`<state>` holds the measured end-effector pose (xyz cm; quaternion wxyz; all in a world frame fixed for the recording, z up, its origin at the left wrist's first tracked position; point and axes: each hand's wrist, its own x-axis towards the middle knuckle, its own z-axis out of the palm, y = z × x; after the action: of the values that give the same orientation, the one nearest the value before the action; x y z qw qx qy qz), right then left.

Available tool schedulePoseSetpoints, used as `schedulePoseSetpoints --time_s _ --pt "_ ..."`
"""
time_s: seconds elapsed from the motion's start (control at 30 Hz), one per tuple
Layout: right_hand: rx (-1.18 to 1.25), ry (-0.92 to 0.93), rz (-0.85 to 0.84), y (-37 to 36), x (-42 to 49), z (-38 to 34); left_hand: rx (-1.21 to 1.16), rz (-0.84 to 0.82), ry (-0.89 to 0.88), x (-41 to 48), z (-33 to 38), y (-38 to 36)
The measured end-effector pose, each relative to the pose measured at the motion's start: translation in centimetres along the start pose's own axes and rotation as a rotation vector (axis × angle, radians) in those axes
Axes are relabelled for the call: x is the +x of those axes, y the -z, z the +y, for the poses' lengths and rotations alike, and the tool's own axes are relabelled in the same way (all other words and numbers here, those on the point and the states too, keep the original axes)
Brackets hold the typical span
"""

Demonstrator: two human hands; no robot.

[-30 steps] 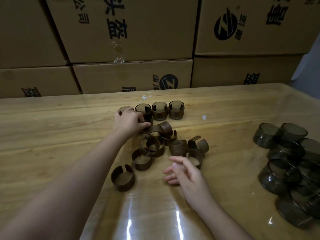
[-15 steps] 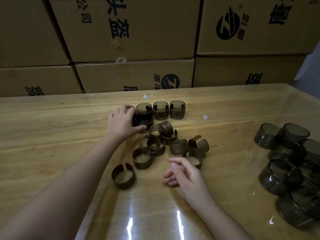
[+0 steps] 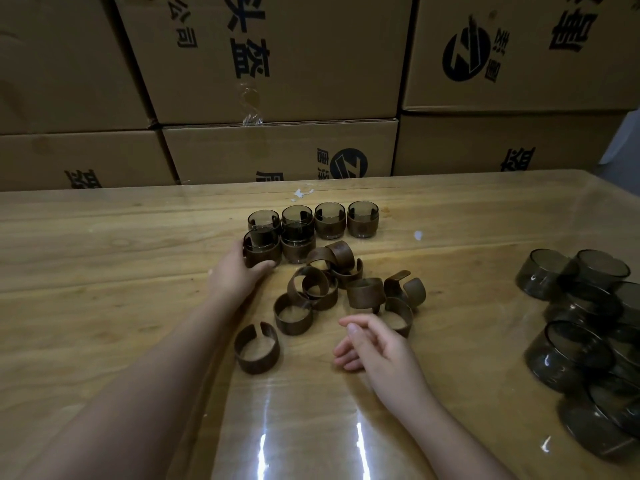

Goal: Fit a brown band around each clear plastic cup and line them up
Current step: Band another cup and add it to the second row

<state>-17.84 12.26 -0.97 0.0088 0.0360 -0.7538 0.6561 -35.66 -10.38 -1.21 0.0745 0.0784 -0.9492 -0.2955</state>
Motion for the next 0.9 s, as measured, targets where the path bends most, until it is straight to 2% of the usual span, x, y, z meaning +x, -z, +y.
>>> schedulePoseSetpoints --time_s 0.23,0.33,0.43,0.47,0.53,0.63,0.7,0.8,0.9 --pt "-0.001 -0.006 0.009 -0.2 0.0 -0.1 -0.041 0.052 0.023 -0.4 -0.2 -0.4" --pt "-0.008 -0.012 0.012 -0.1 0.1 -0.2 -0.065 0.001 0.056 -0.5 0.1 -0.1" --pt "0.004 -0.01 0.047 0.2 0.0 -0.2 -0.262 -0.119 0.103 -1.3 0.5 0.8" --pt "0.005 -0.007 0.059 0.3 0.0 -0.2 -0.351 -0.123 0.125 -1.9 0.8 1.3" --pt "-0.029 0.013 0.079 0.5 -0.1 -0.2 -0.487 -0.03 0.141 -3.4 1.8 2.6" --pt "-0.11 0.053 0.134 1.1 -0.1 -0.3 -0.612 0.234 0.017 -6.7 3.5 4.8" --pt "-0.106 0.081 0.203 1.6 -0.1 -0.4 -0.717 0.312 -0.134 -9.9 5.0 5.6" --pt "-0.069 0.103 0.318 2.3 0.0 -0.4 -0.886 0.201 -0.361 -15.0 7.4 5.1" --pt "-0.033 0.083 0.388 2.6 -0.1 -0.5 -0.908 -0.059 -0.433 -18.5 8.7 2.5"
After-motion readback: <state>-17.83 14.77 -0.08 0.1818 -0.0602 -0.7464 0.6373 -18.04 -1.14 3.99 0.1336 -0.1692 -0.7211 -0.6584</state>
